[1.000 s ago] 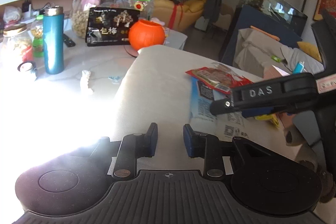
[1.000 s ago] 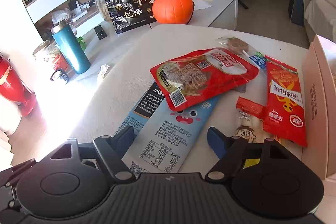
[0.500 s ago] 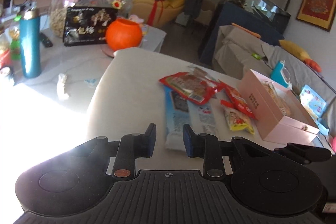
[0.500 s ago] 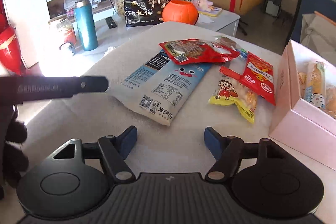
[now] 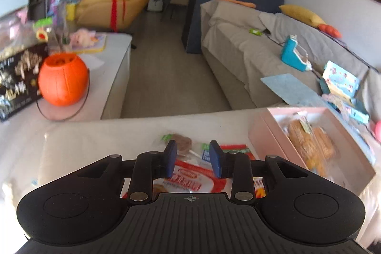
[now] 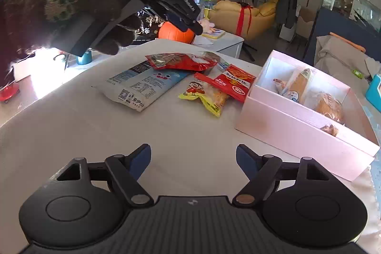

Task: Organize snacks
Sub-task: 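Grasp the wrapped brown lollipop with the left tool and lift it, then grasp the yellow puffed snack bag with the right tool while the left tool holds the lollipop, then drop the lollipop in the pink box with the left tool while the right tool carries the yellow bag, then grasp the red duck snack bag with the left tool while the right tool releases the yellow bag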

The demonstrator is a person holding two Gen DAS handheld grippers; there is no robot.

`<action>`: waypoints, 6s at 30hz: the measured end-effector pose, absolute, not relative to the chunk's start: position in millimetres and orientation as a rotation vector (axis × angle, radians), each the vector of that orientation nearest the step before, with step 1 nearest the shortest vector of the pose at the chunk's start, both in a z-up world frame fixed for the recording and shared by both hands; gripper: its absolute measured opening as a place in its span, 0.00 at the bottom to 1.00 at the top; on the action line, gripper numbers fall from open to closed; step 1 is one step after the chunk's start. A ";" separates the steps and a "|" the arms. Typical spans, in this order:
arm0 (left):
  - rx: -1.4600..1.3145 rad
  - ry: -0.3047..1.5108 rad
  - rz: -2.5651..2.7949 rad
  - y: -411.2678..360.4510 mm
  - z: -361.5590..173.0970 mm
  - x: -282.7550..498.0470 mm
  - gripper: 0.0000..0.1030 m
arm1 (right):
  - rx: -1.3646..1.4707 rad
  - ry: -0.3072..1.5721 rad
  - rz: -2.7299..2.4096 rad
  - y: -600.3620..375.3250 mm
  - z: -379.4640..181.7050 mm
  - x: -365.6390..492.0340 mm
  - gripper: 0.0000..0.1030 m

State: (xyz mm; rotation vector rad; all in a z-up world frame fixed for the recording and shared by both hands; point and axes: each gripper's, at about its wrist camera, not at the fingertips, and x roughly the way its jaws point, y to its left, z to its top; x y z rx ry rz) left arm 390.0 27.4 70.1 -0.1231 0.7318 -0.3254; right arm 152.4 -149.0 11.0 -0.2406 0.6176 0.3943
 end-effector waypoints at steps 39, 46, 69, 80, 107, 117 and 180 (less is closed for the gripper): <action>-0.158 0.719 -0.448 83.6 85.8 206.2 0.38 | -0.062 0.696 0.361 -157.9 13.5 184.8 0.80; -0.118 0.774 -0.439 95.9 59.6 165.3 0.17 | -0.080 0.642 0.361 -117.5 36.6 226.9 0.64; -0.385 0.631 -0.171 116.3 46.8 182.3 0.24 | -0.013 0.697 0.348 -131.2 43.2 212.9 0.67; -0.479 0.666 -0.168 137.7 39.0 163.8 0.24 | 0.009 0.803 0.164 -81.8 7.0 274.3 0.53; 0.049 0.822 -0.493 -11.0 23.1 188.8 0.34 | -0.022 0.743 0.136 -223.5 -6.0 151.8 0.93; 0.104 0.808 -0.432 -39.3 25.7 210.3 0.42 | -0.037 0.766 0.169 -221.3 -7.6 152.7 1.00; -0.275 0.536 -0.087 120.5 38.0 262.4 0.40 | 0.061 0.656 0.281 -228.8 60.0 227.9 0.76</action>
